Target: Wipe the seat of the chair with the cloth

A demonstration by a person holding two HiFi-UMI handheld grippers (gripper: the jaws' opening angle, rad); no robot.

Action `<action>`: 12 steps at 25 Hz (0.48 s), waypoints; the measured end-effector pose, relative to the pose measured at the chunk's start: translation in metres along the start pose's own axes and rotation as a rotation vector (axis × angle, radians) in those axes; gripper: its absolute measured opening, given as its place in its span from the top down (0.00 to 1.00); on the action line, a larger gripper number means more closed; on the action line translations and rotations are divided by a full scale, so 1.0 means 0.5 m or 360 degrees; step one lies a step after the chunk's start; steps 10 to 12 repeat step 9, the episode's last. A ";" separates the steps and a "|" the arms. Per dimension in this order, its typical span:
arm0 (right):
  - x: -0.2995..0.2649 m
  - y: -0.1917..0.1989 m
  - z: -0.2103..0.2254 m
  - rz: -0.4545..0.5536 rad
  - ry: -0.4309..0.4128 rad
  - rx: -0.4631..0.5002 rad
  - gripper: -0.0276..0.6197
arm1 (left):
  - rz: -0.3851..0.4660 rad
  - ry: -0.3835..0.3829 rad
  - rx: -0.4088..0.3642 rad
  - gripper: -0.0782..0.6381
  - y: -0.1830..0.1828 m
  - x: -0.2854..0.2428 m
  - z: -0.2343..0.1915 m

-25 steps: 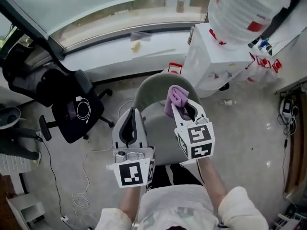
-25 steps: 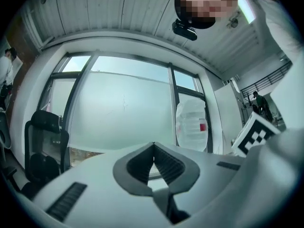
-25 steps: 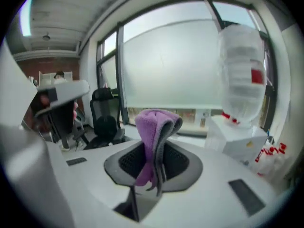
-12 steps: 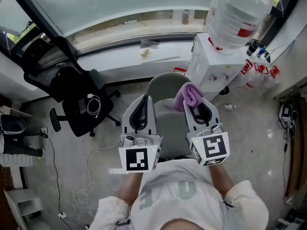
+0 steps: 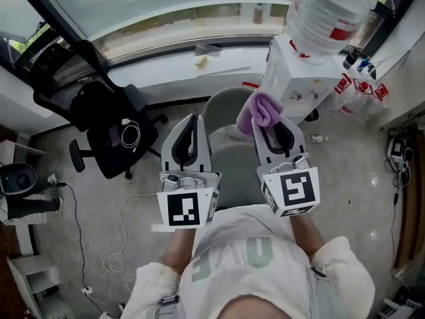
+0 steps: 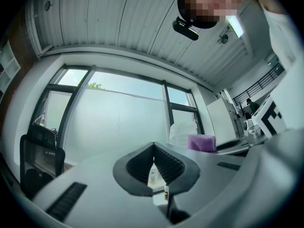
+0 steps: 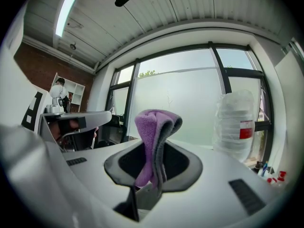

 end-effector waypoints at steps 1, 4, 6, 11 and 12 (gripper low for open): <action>0.000 -0.003 0.000 0.0003 -0.0001 0.0010 0.82 | 0.0001 -0.0003 0.0000 0.87 -0.001 0.000 0.000; -0.003 -0.009 0.002 0.0023 -0.0001 0.0027 0.82 | 0.0015 -0.0001 -0.0002 0.87 -0.002 -0.005 0.001; -0.006 -0.012 0.004 0.0039 0.0001 0.0036 0.82 | 0.0031 0.0001 -0.0003 0.87 -0.002 -0.010 0.001; -0.007 -0.011 0.005 0.0052 0.0000 0.0053 0.82 | 0.0051 0.0002 -0.0005 0.87 -0.001 -0.014 0.003; -0.007 -0.011 0.005 0.0052 0.0000 0.0053 0.82 | 0.0051 0.0002 -0.0005 0.87 -0.001 -0.014 0.003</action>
Point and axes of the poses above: the fingertips, and each gripper's own axes: x backward along the fingers, z to its right, y out of its underside, the point moved 7 cm from there along x, backward along the fingers, and after that the axes turned 5 degrees about -x, right-handed, at the moved point
